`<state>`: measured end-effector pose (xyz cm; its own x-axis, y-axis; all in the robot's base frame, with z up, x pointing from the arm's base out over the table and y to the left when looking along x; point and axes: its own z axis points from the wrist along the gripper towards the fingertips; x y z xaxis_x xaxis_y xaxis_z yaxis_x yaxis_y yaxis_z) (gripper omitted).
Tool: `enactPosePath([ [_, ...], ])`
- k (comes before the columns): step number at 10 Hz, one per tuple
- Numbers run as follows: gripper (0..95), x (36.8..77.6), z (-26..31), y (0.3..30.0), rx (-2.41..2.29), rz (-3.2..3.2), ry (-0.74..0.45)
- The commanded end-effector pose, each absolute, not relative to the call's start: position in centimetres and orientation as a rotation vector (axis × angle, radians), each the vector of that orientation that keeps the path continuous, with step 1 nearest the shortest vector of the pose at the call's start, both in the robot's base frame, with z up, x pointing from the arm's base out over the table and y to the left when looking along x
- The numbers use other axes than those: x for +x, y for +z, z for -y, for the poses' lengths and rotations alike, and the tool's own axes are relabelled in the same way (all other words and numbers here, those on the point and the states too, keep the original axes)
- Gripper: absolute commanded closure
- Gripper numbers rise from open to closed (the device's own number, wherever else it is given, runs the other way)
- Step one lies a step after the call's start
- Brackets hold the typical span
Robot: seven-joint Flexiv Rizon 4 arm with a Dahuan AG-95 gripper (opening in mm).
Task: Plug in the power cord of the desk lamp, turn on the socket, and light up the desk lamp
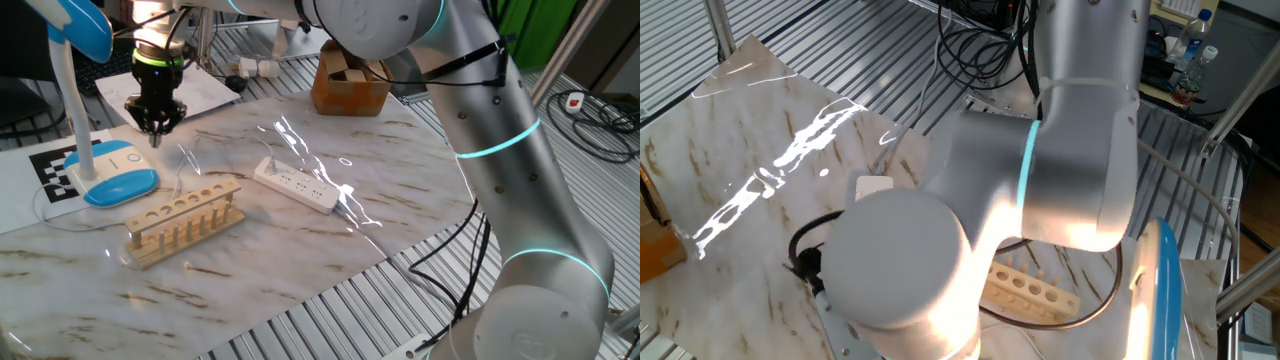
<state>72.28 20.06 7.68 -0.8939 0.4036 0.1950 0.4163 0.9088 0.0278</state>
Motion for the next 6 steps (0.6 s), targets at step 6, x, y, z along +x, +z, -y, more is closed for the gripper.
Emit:
enactPosePath([
  [6,95.0,67.0,-16.9,8.5,-0.264,3.010,-0.024],
])
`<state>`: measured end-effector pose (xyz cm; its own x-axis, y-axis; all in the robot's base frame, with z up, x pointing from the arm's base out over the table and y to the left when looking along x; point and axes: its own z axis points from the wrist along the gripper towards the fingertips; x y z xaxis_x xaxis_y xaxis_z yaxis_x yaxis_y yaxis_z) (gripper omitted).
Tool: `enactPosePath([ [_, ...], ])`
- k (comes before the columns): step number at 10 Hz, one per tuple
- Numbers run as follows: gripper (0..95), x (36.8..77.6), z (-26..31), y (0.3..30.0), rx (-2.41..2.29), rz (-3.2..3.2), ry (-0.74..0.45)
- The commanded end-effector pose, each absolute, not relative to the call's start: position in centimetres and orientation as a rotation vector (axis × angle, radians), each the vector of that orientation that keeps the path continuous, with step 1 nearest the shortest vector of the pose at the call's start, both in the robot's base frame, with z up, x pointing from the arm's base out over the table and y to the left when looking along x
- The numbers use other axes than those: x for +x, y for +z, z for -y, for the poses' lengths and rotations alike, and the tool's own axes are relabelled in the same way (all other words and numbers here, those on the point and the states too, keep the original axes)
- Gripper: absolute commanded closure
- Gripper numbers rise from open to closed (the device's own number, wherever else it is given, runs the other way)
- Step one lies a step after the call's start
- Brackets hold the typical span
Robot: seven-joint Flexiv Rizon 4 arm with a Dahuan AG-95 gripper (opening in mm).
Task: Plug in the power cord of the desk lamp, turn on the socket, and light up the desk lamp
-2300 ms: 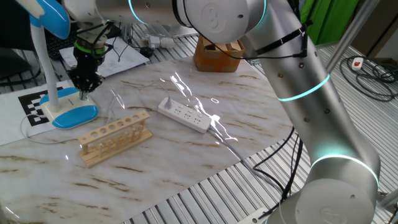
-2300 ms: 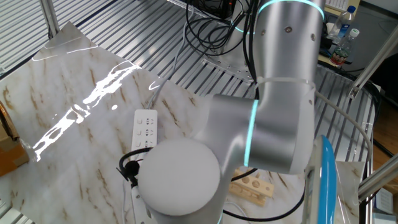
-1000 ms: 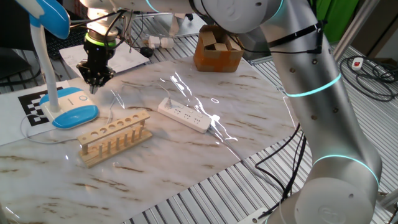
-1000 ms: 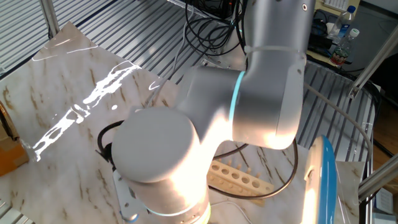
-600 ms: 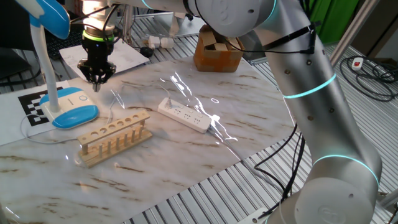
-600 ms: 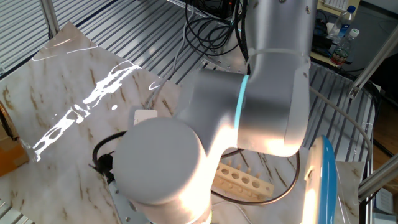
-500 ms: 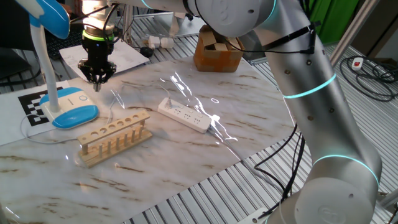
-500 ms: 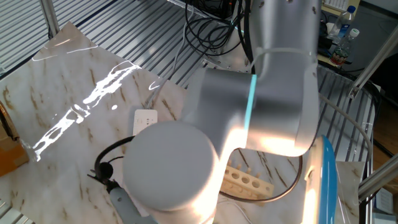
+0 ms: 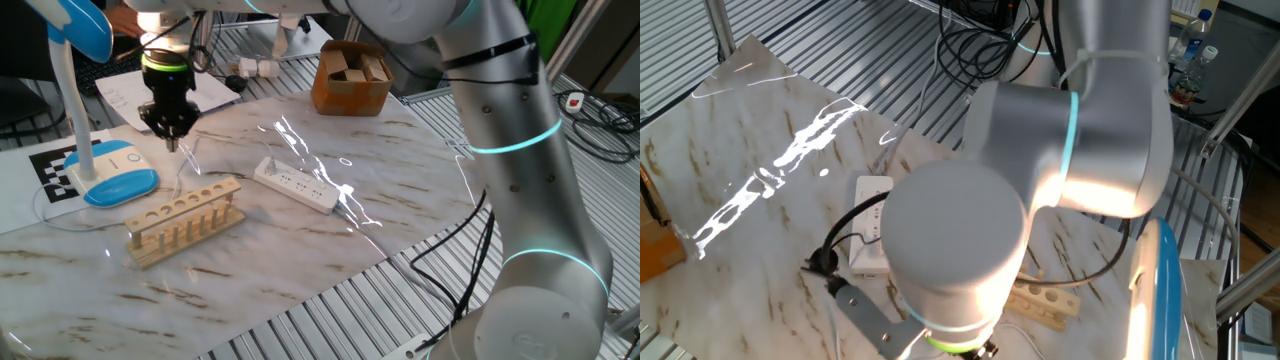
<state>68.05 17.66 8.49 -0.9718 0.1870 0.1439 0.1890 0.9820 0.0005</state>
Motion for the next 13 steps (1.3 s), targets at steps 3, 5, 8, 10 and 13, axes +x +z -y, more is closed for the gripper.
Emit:
enactPosePath([
  [3,95.0,66.1,-15.1,8.3,-0.219,3.038,-0.028],
  [5,95.0,66.3,-14.9,8.1,-0.189,3.048,-0.004],
  [8,95.0,66.6,-14.3,7.7,-0.203,3.047,-0.007],
  [10,95.0,66.6,-14.3,7.7,-0.221,3.052,-0.010],
  [13,95.0,66.6,-14.3,7.7,-0.242,3.098,-0.033],
])
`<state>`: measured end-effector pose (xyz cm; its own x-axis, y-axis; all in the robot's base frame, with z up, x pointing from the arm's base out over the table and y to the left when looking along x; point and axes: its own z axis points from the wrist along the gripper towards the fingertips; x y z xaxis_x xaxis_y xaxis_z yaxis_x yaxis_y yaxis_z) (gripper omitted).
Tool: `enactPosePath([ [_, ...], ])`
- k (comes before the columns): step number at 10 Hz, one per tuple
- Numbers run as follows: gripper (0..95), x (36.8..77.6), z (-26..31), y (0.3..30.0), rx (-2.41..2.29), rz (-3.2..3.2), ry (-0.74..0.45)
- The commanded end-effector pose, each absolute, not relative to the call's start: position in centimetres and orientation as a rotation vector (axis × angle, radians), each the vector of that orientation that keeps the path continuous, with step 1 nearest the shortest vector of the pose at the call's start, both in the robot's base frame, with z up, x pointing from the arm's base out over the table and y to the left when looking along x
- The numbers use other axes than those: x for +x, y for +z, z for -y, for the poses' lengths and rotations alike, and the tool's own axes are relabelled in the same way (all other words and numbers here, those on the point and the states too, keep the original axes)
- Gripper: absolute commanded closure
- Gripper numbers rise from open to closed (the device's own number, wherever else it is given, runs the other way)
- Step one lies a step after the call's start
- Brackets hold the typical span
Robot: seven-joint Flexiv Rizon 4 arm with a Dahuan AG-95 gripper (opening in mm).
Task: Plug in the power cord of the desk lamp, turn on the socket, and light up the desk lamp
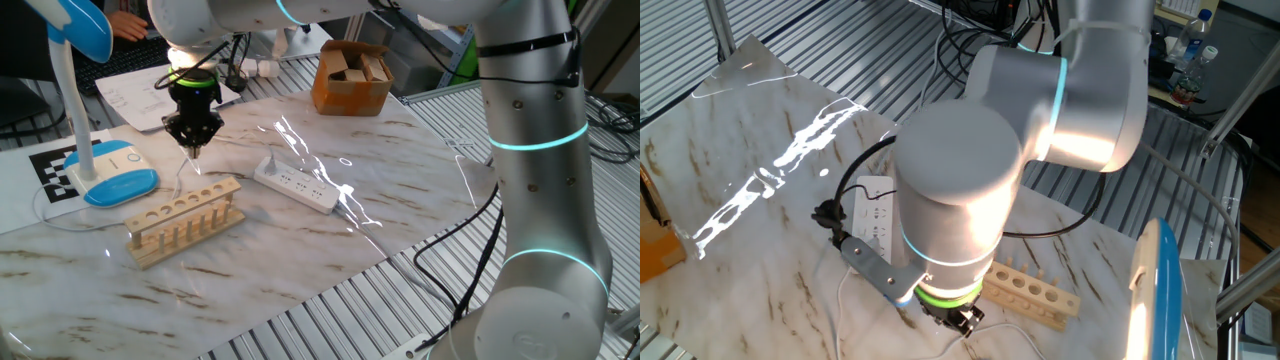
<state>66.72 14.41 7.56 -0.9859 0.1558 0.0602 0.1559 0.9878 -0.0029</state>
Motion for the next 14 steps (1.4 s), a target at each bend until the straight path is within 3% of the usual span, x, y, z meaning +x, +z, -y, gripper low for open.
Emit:
enactPosePath([
  [1,95.0,66.6,-14.3,7.7,-0.260,3.101,-0.039],
  [7,95.0,66.6,-14.3,7.7,-0.254,3.171,0.012],
  [10,95.0,65.9,-13.0,9.2,-0.262,3.156,0.021],
  [14,95.0,68.4,-10.6,12.4,-0.252,3.106,-0.015],
])
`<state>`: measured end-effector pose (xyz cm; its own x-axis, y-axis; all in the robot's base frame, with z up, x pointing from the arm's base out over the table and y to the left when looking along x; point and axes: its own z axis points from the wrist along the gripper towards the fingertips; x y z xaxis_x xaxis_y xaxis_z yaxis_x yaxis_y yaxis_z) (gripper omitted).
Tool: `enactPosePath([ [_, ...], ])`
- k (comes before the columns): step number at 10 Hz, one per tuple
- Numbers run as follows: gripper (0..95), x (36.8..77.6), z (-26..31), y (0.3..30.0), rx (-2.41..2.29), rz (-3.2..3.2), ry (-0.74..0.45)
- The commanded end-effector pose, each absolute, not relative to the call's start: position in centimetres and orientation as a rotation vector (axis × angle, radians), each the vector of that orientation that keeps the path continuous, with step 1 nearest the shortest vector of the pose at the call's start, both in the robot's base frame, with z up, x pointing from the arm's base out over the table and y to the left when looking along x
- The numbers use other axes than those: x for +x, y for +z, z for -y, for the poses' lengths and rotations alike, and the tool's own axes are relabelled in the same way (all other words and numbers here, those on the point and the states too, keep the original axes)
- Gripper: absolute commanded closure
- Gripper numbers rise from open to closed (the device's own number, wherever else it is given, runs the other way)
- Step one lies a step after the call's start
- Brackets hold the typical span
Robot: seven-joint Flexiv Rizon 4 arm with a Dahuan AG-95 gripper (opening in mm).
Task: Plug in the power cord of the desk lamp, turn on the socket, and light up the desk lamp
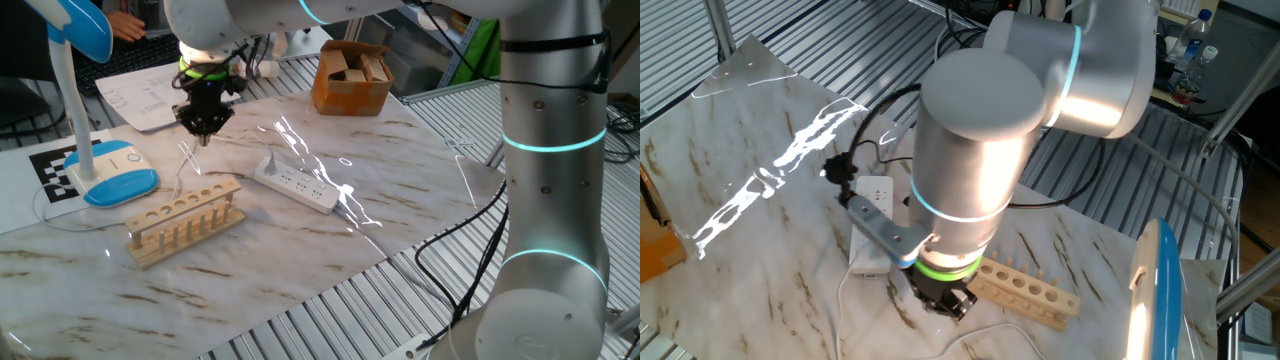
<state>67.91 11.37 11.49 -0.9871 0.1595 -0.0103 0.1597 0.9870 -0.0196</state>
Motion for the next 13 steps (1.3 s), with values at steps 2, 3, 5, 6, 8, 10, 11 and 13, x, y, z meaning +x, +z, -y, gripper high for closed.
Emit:
enactPosePath([
  [2,95.0,69.0,-9.8,14.1,0.244,-3.166,0.016],
  [3,95.0,69.0,-9.8,15.1,0.241,-3.170,0.006],
  [5,95.0,68.6,-10.1,16.4,0.257,-3.198,0.010],
  [6,95.0,68.6,-10.1,16.5,0.254,-3.199,0.011],
  [8,95.0,68.6,-10.1,16.5,0.260,-3.199,0.025],
  [10,95.0,68.6,-10.1,16.5,0.268,-3.199,0.026],
  [11,95.0,68.6,-10.1,16.5,0.276,-3.199,0.025],
  [13,95.0,68.6,-10.1,16.5,0.287,-3.199,0.023],
])
